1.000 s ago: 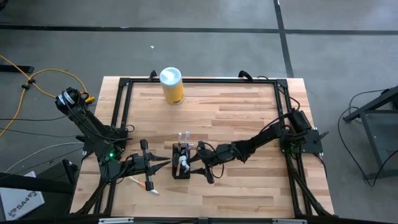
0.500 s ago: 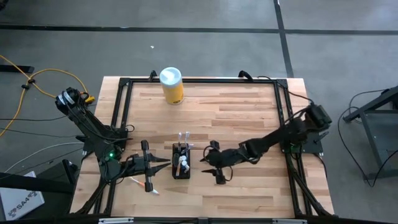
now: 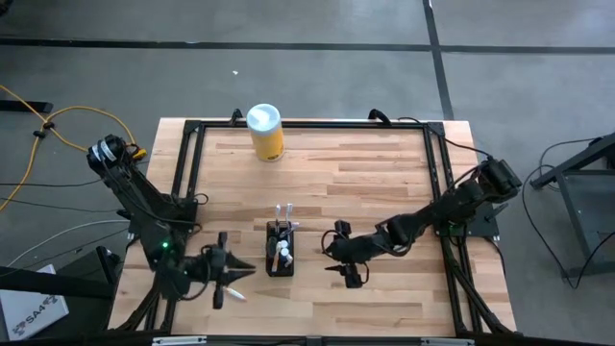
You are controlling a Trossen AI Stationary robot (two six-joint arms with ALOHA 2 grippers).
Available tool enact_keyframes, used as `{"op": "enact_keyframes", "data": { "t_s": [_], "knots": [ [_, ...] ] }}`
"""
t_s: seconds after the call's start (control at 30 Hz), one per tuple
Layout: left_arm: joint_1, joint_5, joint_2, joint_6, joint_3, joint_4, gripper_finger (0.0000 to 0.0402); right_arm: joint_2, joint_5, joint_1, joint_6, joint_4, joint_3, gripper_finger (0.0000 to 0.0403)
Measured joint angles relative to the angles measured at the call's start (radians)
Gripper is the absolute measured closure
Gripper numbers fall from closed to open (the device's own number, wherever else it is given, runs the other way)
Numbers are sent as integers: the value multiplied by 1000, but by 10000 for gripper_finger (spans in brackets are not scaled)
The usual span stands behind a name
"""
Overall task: Pick & Place toothbrushing station
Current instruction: Put the orange toothbrush into the bottom section of the black wire organizer
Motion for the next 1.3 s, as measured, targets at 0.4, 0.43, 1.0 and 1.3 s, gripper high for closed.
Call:
{"op": "enact_keyframes", "data": {
  "t_s": [0.4,0.43,1.0,1.3],
  "knots": [
    [-2,361,0,-143,0,-246,360,0,4,-3,-6,-2,0,199],
    [-2,384,0,-167,0,-270,360,0,5,-3,-9,-2,0,199],
    [-2,680,79,-515,75,-584,360,0,5,-69,129,19,0,199],
    [-18,676,325,-474,377,-865,360,0,5,-75,138,24,0,199]
  ]
}}
